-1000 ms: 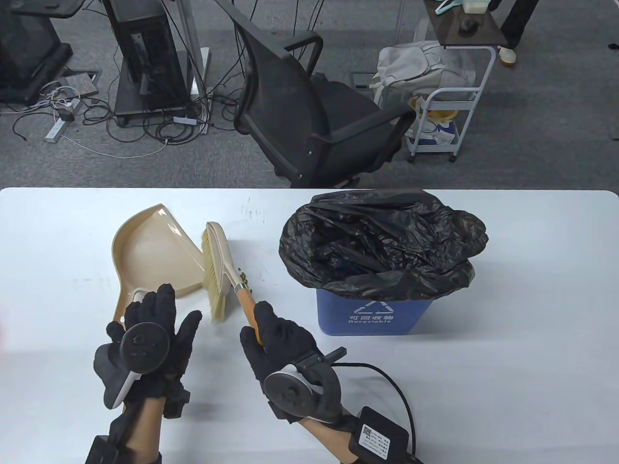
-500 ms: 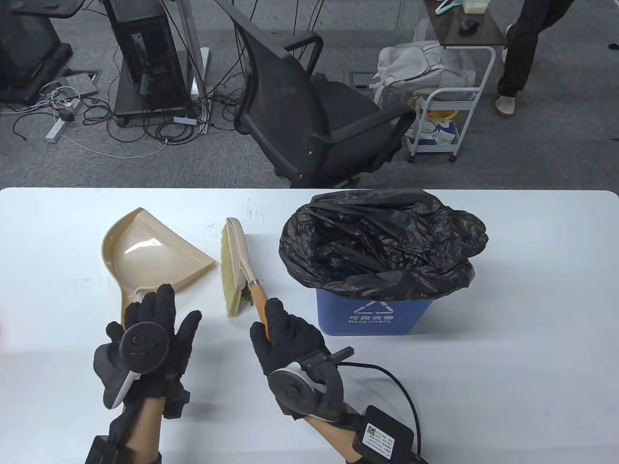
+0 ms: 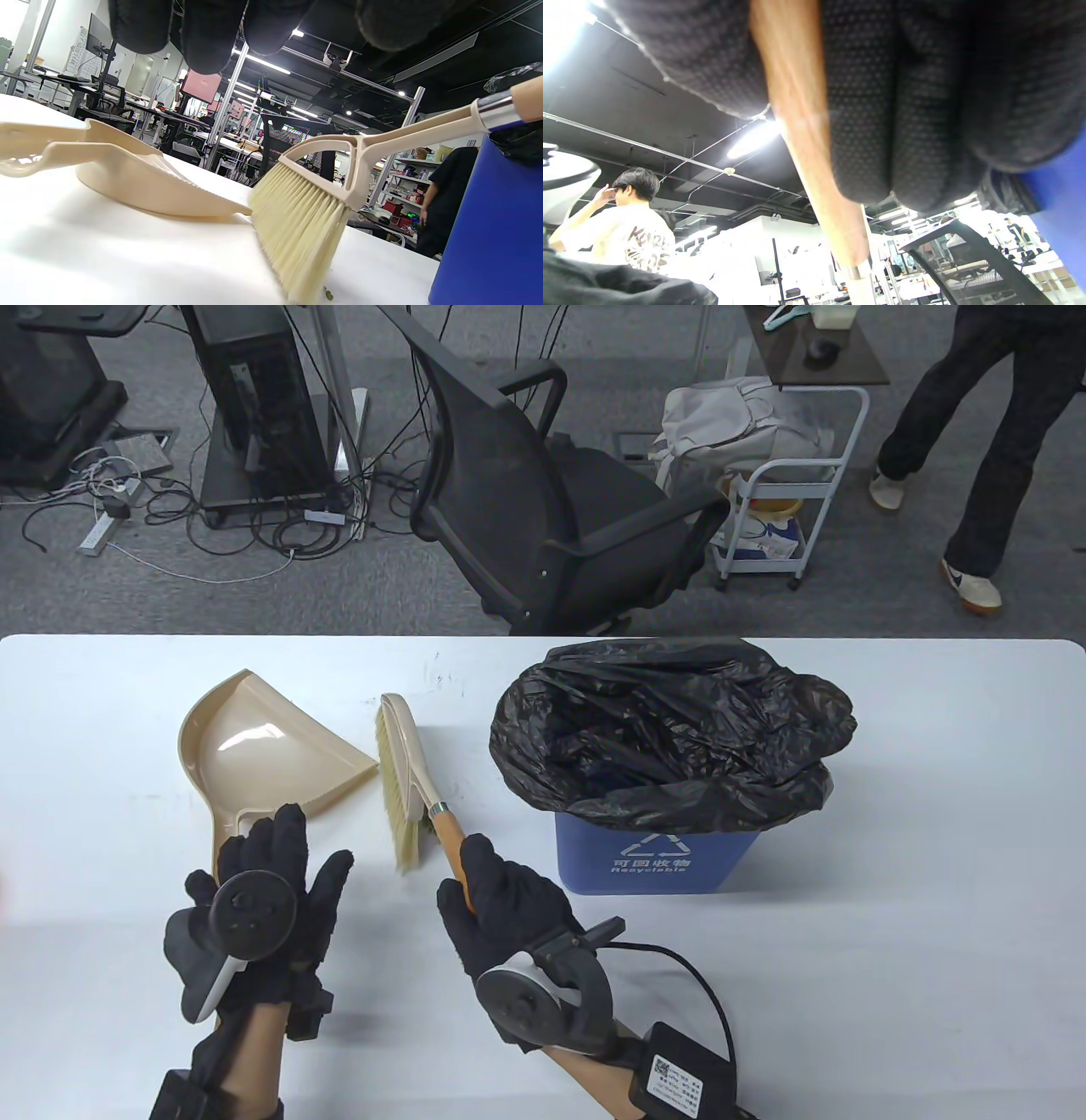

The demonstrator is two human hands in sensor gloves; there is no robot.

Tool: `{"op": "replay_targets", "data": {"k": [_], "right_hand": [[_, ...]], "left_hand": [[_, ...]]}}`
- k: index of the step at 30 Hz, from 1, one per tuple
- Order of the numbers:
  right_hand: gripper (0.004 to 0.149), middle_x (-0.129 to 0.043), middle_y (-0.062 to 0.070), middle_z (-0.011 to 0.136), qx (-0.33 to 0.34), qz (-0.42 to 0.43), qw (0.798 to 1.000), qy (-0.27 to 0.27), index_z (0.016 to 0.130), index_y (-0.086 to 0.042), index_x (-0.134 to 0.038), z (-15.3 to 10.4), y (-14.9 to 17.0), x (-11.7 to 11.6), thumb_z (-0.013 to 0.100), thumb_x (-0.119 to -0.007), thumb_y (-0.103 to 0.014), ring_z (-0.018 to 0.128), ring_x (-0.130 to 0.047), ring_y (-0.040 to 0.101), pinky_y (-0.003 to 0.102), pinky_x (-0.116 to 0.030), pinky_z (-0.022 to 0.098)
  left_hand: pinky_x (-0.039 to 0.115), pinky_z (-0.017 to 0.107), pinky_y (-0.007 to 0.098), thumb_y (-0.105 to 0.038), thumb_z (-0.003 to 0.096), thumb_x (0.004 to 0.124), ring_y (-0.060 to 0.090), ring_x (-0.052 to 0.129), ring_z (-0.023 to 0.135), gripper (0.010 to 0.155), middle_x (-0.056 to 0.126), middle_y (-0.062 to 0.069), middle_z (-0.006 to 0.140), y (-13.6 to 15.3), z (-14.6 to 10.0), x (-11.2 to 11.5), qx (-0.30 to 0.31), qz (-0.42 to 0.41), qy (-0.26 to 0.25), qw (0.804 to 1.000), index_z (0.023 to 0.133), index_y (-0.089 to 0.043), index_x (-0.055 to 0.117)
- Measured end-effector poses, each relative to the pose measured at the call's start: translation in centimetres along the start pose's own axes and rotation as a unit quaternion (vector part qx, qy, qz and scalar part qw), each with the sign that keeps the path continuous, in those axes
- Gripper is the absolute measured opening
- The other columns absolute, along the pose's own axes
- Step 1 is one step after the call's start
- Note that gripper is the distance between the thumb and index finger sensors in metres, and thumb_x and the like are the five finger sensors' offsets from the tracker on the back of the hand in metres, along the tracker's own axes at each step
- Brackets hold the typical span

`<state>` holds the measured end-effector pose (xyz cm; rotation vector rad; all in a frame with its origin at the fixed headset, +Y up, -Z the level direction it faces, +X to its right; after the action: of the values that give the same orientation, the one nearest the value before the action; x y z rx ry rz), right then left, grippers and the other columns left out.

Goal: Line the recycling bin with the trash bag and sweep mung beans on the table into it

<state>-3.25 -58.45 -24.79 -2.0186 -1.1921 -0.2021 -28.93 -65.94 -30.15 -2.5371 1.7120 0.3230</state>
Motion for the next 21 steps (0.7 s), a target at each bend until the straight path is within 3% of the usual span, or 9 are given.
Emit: {"op": "replay_targets", "data": {"k": [12, 21], "right_hand": [[0.057, -0.108, 0.028, 0.051, 0.001, -0.030, 1.000, 0.006, 0.081, 0.011, -0.090, 0.0, 1.2, 0.4, 0.048, -0.085, -0.036, 0.040, -0.112, 0.044, 0.053, -0.095, 0.028], [0.056, -0.108, 0.027, 0.052, 0.001, -0.024, 0.999, 0.033, 0.081, 0.010, -0.090, 0.3, 2.3, 3.3, 0.048, -0.085, -0.036, 0.040, -0.112, 0.043, 0.053, -0.095, 0.028]], "left_hand": [[0.030, 0.064, 0.089, -0.057, 0.0516, 0.068, 0.071, 0.054, 0.102, 0.084, 0.064, 0.031, 0.115, 0.1, 0.0, 0.0, -0.003, 0.001, -0.001, 1.000, 0.118, -0.007, 0.057], [0.030, 0.064, 0.089, -0.058, 0.0516, 0.068, 0.071, 0.055, 0.102, 0.084, 0.064, 0.031, 0.115, 0.2, 0.0, 0.0, -0.006, 0.003, -0.003, 1.000, 0.118, -0.007, 0.057]]}}
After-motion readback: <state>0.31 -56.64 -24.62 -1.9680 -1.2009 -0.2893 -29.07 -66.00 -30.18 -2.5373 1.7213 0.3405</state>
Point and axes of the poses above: the tracker on the back of each hand, its own y axis roughly to the little-finger side, its own z axis roughly from the wrist to the fingertips, x = y × z, the point moved 5 cm from there along z, roughly from the wrist to the fingertips
